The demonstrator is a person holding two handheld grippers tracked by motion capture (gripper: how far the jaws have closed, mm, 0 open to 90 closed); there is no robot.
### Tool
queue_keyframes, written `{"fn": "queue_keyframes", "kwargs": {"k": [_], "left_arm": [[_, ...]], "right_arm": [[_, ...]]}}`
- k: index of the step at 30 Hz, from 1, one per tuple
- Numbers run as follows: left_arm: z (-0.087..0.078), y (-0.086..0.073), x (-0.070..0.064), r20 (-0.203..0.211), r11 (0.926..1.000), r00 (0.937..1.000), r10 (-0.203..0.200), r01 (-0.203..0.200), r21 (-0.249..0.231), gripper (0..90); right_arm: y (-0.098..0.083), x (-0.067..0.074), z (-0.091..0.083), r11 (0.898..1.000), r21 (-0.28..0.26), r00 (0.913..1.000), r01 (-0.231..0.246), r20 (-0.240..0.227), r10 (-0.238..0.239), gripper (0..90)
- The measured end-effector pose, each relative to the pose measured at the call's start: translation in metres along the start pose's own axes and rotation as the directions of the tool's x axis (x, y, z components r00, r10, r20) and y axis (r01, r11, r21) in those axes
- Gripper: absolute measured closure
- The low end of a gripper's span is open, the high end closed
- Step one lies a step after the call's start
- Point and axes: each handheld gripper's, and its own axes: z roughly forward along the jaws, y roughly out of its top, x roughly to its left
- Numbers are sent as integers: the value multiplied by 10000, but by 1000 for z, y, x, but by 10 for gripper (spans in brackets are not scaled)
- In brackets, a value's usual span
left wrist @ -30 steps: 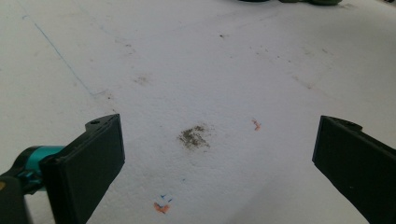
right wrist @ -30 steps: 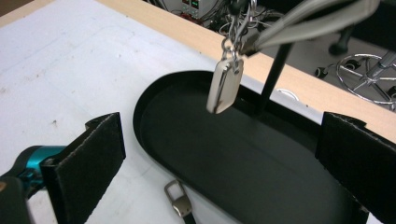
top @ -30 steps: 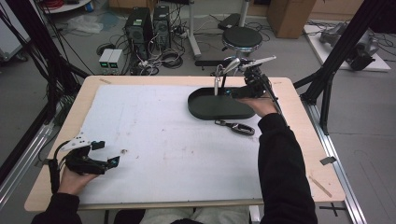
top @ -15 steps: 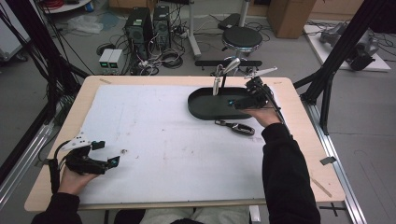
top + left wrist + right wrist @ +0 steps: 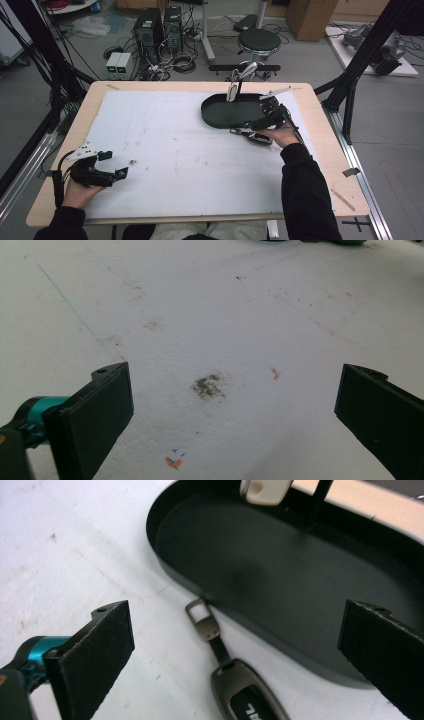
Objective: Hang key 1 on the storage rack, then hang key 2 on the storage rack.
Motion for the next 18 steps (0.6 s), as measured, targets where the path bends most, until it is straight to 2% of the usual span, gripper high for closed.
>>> {"fn": "queue_keyframes", "kwargs": {"k": [4, 5, 8, 9, 11, 12, 16, 18], "left_arm": [[0, 0, 0, 10, 10000, 10000, 10, -10, -6, 27], [0, 0, 0, 4, 10000, 10000, 5, -5, -4, 27], [0, 0, 0, 2, 10000, 10000, 2, -2, 3, 27], [0, 0, 1, -2, 10000, 10000, 4, -4, 13, 27], [0, 0, 1, 18, 10000, 10000, -1, 1, -2, 27], [0, 0, 1, 34, 10000, 10000, 2, -2, -15, 27], [0, 0, 1, 36, 10000, 10000, 5, -5, -14, 27], [0, 0, 1, 28, 10000, 10000, 5, -4, -12, 27]], "right_arm": [[-5, 3, 6, 9993, 341, 9999, 136, -20, -135, 8], [-6, 6, 11, 9978, 522, 9991, 409, -88, -405, 8], [-6, 11, 15, 9953, 668, 9975, 695, -185, -684, 8], [-7, 15, 21, 9916, 849, 9952, 971, -229, -955, 8], [-7, 17, 23, 9896, 989, 9944, 1046, -237, -1028, 8], [-8, 19, 30, 9842, 1233, 9918, 1272, -263, -1249, 8], [-11, 24, 40, 9736, 1686, 9880, 1539, -405, -1491, 8], [-11, 25, 42, 9720, 1745, 9874, 1573, -442, -1519, 8]]}}
